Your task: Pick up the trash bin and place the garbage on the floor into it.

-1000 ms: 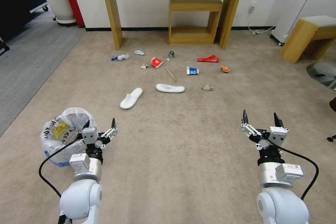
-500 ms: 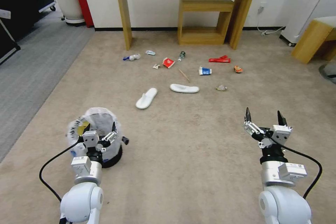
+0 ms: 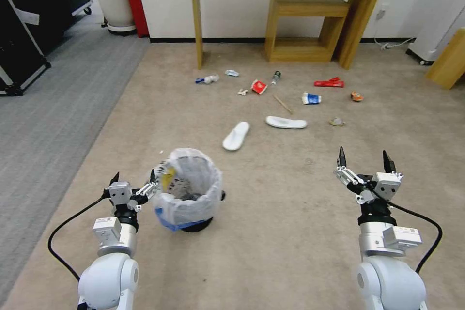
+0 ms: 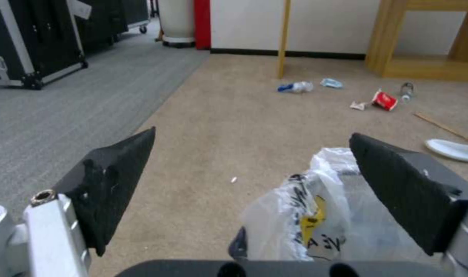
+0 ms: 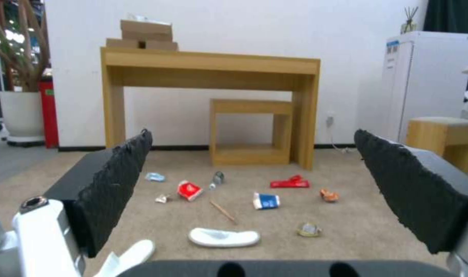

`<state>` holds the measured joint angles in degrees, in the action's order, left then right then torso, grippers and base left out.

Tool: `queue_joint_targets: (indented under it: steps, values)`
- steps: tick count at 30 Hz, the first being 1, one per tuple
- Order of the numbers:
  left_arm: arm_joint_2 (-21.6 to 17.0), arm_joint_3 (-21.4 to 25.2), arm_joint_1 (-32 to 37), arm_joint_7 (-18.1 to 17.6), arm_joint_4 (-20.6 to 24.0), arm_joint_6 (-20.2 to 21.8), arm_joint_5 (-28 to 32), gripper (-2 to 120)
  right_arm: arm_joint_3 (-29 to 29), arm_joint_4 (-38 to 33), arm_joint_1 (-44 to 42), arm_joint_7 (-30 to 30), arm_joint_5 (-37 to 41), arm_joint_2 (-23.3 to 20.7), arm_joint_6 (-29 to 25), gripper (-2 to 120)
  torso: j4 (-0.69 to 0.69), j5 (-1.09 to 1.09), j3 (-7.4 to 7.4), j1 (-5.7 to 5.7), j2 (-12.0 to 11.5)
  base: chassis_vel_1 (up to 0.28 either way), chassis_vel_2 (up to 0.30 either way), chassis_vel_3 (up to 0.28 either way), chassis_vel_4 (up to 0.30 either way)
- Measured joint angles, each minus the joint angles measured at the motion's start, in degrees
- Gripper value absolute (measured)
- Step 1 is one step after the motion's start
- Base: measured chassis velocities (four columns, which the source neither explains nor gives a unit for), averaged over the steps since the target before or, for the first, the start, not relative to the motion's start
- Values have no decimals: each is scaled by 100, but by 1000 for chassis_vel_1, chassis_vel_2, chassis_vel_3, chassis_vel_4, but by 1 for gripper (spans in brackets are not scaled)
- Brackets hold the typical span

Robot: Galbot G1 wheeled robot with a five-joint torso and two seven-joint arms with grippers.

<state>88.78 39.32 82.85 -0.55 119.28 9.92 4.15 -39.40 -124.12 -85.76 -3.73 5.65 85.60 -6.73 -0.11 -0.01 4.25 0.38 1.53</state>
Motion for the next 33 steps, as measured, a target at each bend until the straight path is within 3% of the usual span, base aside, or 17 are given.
queue_joint_targets:
  steps: [20, 33]
  values:
    - [3, -10, 12, -3, -57, -13, 3, 100, -51, -10, -17, 172, -16, 28, 124, 100, -2, 1, 0, 0, 0, -24, -15, 19, 9]
    - [42, -38, 2, -7, -120, -42, -36, 100, -44, 7, 2, 140, 29, 1, 123, 100, -2, 2, 1, 1, 0, -170, 150, 160, -153]
